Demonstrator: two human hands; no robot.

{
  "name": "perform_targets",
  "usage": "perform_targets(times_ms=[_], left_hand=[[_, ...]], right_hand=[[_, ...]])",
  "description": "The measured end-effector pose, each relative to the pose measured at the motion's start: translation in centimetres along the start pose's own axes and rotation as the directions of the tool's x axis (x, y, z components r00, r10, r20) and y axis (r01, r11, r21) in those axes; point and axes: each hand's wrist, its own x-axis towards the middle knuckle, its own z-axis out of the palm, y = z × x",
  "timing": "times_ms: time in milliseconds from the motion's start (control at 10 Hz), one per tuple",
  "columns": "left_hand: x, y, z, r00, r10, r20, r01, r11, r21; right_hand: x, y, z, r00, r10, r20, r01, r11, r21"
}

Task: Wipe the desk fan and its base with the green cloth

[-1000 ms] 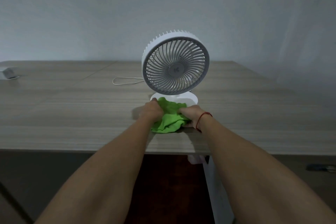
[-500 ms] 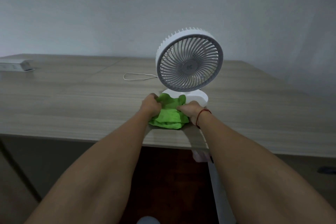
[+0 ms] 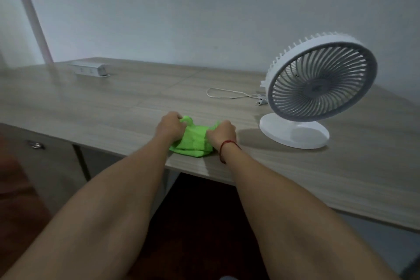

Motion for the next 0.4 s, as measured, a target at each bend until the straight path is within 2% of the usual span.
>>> perform_targets(times_ms=[100, 200, 300, 400], left_hand=[[0.1, -1.3, 1.3, 1.000, 0.025, 0.010, -0.026, 0.988, 0.150], [0.7, -1.6, 1.8, 1.000, 0.031, -0.004, -0.028, 0.952, 0.306], [0.1, -0.7, 0.9, 1.000, 0.027, 0.008, -0.027, 0.904, 0.426], [-1.3, 1.7, 0.0, 0.998, 0.054, -0.031, -0.035, 0.900, 0.434]], right_hand=[[-0.2, 0.4, 0.6, 0.992, -0.121, -0.027, 0.106, 0.944, -0.313], [0.3, 1.6, 0.9, 0.989, -0.146, -0.014, 0.126, 0.896, -0.427], [0.6, 1.9, 0.5, 0.989, -0.092, 0.113, 0.134, 0.877, -0.461], [0.8, 1.0, -1.1, 0.986, -0.117, 0.121, 0.158, 0.895, -0.418]])
